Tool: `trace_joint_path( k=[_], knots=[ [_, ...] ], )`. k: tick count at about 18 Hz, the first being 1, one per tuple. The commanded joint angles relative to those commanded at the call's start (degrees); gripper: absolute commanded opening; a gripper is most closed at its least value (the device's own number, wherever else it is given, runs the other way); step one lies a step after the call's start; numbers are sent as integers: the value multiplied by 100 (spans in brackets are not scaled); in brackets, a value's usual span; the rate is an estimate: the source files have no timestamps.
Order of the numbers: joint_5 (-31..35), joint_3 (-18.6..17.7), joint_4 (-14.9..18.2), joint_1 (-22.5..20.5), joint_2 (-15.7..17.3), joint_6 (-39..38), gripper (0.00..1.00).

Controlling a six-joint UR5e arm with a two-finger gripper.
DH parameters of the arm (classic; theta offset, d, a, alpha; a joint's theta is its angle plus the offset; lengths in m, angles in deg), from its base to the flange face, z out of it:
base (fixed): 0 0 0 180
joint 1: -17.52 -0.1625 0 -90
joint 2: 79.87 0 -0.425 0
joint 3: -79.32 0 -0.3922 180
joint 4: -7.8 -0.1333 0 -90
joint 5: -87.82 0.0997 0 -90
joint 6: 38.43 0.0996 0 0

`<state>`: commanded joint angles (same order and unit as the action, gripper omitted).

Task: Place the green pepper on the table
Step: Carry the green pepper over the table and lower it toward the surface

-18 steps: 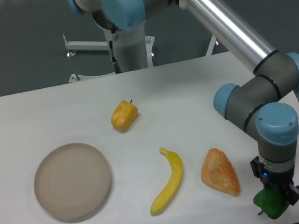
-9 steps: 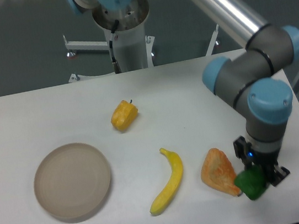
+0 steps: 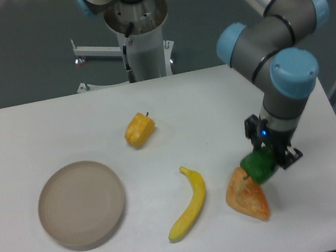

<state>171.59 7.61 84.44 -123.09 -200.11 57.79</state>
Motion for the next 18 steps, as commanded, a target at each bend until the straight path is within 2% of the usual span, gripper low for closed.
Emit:
trace_joint_path(
  k=[3,6,7,8,11,18],
  knots=[
    [-45,-413,-9,-237,193,615,33],
    [-45,-651,-61,-326,282,854,33],
    [-45,-1182,-410,-474,473,1045,33],
    [-45,-1283,-526,-484,501,1073,33],
    [-45,-1442,-694,-510,501,1082,33],
    [-519,-1671,-659,-554,554,933,33]
  ],
)
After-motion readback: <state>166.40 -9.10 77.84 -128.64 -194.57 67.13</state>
